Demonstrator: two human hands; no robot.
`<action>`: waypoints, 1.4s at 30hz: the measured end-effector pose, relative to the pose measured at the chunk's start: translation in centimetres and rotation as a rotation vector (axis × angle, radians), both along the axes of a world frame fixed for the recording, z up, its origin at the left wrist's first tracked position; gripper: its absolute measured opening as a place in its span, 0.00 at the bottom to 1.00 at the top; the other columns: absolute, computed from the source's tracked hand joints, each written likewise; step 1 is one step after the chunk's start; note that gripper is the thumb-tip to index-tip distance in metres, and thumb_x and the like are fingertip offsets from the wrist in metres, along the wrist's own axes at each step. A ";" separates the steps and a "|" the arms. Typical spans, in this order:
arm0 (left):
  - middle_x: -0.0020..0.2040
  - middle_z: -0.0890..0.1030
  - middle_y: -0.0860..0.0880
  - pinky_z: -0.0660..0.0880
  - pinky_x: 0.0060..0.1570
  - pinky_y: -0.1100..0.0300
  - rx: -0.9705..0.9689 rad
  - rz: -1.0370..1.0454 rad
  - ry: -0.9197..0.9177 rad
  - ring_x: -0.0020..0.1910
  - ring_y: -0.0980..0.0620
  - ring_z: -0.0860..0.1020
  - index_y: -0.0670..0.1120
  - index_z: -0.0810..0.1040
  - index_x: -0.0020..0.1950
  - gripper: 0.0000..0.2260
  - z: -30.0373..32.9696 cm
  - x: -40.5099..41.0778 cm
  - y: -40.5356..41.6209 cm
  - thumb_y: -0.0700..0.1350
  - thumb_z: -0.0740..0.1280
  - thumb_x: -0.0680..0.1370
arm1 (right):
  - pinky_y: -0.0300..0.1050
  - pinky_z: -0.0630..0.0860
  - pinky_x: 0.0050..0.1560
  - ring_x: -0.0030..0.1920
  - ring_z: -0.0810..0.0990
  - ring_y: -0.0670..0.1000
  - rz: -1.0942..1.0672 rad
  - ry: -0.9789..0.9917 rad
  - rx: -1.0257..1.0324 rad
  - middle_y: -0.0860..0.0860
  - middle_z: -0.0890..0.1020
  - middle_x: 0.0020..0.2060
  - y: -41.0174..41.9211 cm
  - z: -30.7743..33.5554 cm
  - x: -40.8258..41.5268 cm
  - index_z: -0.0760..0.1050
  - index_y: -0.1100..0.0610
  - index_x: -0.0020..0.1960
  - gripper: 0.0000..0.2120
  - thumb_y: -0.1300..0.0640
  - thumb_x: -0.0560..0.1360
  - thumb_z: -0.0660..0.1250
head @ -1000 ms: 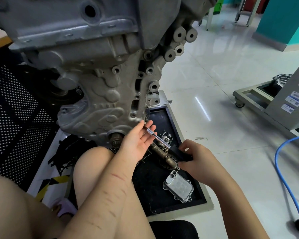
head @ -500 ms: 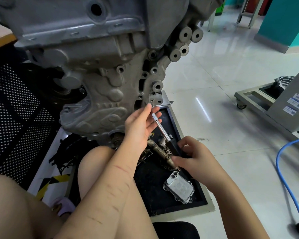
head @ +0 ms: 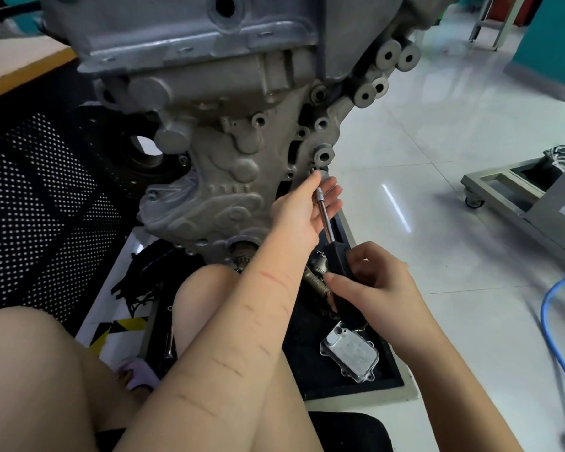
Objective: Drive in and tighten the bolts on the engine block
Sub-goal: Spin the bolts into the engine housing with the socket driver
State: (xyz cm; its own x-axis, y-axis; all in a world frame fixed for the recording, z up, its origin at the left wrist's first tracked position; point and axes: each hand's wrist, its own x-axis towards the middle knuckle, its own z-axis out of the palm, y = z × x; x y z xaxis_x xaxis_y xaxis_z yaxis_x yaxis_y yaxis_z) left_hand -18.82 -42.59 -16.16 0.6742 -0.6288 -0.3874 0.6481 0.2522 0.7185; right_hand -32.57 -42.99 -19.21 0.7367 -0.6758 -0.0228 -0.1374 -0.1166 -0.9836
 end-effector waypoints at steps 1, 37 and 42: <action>0.25 0.80 0.49 0.77 0.27 0.63 -0.006 -0.011 0.034 0.23 0.56 0.79 0.41 0.74 0.39 0.09 0.2 0.0 0.0 0.40 0.63 0.78 | 0.44 0.70 0.31 0.30 0.74 0.53 -0.007 -0.026 0.028 0.62 0.78 0.33 0.4 0.2 0.1 0.69 0.52 0.37 0.10 0.57 0.67 0.71; 0.23 0.78 0.51 0.75 0.24 0.65 -0.022 -0.078 0.088 0.21 0.57 0.77 0.42 0.71 0.39 0.11 1.5 -0.2 -0.1 0.44 0.60 0.80 | 0.40 0.70 0.27 0.23 0.75 0.49 -0.133 -0.168 0.263 0.55 0.79 0.27 0.8 0.4 1.0 0.76 0.62 0.44 0.08 0.59 0.69 0.71; 0.29 0.82 0.49 0.77 0.28 0.65 -0.064 -0.180 0.038 0.27 0.55 0.81 0.42 0.73 0.42 0.12 0.4 -0.7 0.7 0.46 0.56 0.81 | 0.36 0.74 0.28 0.26 0.77 0.48 -0.142 -0.253 0.489 0.55 0.80 0.29 0.5 1.2 1.5 0.78 0.64 0.42 0.05 0.62 0.74 0.66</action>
State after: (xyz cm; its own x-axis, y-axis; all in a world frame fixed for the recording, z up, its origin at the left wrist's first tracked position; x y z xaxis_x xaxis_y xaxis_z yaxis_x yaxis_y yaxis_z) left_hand -19.51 -41.85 -15.79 0.5343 -0.7622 -0.3655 0.7130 0.1740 0.6792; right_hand -31.10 -42.53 -17.97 0.6626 -0.7237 -0.1928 0.1281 0.3631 -0.9229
